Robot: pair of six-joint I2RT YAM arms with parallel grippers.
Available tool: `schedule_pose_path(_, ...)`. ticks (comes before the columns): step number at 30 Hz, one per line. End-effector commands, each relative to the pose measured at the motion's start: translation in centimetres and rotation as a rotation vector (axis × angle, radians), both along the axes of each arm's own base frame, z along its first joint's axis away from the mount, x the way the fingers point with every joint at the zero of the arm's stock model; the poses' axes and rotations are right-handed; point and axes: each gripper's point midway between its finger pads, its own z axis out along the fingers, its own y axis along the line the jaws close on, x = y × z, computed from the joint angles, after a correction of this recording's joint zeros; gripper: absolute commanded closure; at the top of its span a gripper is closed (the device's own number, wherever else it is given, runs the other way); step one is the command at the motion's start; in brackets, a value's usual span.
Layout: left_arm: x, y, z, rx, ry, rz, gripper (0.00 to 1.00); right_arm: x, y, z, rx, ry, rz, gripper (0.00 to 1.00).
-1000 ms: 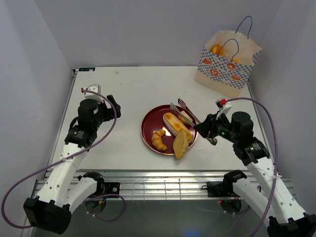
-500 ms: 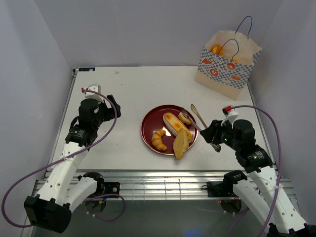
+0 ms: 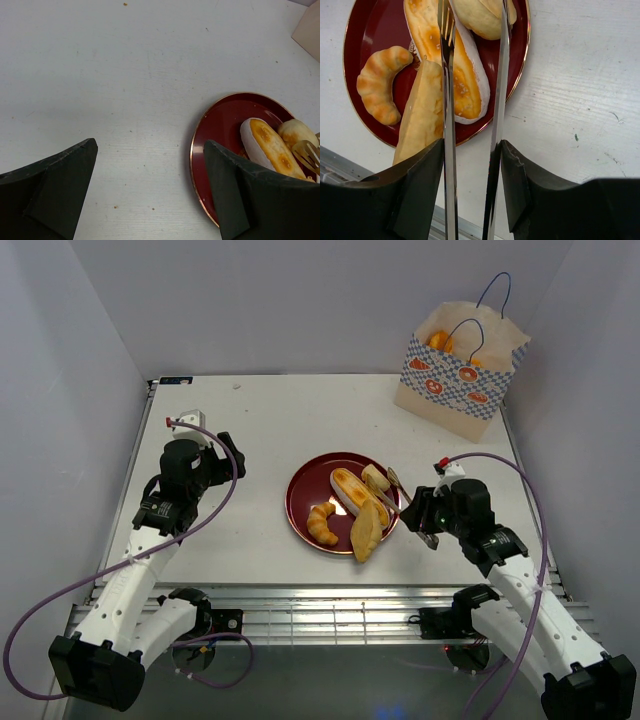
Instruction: Place the fake bread into the paper bag
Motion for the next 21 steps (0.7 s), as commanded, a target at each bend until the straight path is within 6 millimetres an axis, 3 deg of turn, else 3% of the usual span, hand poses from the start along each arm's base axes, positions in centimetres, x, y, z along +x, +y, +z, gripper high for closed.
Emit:
schedule_pose_path(1, 0.1, -0.5, 0.7, -0.015, -0.012, -0.018, 0.02, 1.8, 0.2, 1.3, 0.008, -0.092, -0.015, 0.46)
schedule_pose_path(6, 0.1, -0.7, 0.7, -0.02, -0.012, -0.031, 0.02, 2.2, -0.2, 1.2, -0.006, -0.1, -0.038, 0.49)
schedule_pose_path(12, 0.1, -1.0, 0.8, -0.028, -0.012, -0.044, 0.02, 2.0, 0.2, 0.8, 0.005, -0.092, -0.015, 0.61)
schedule_pose_path(21, -0.1, -1.0, 1.1, -0.031, -0.022, -0.046, 0.02, 1.8, 0.6, 3.8, 0.044, -0.143, -0.002, 0.8)
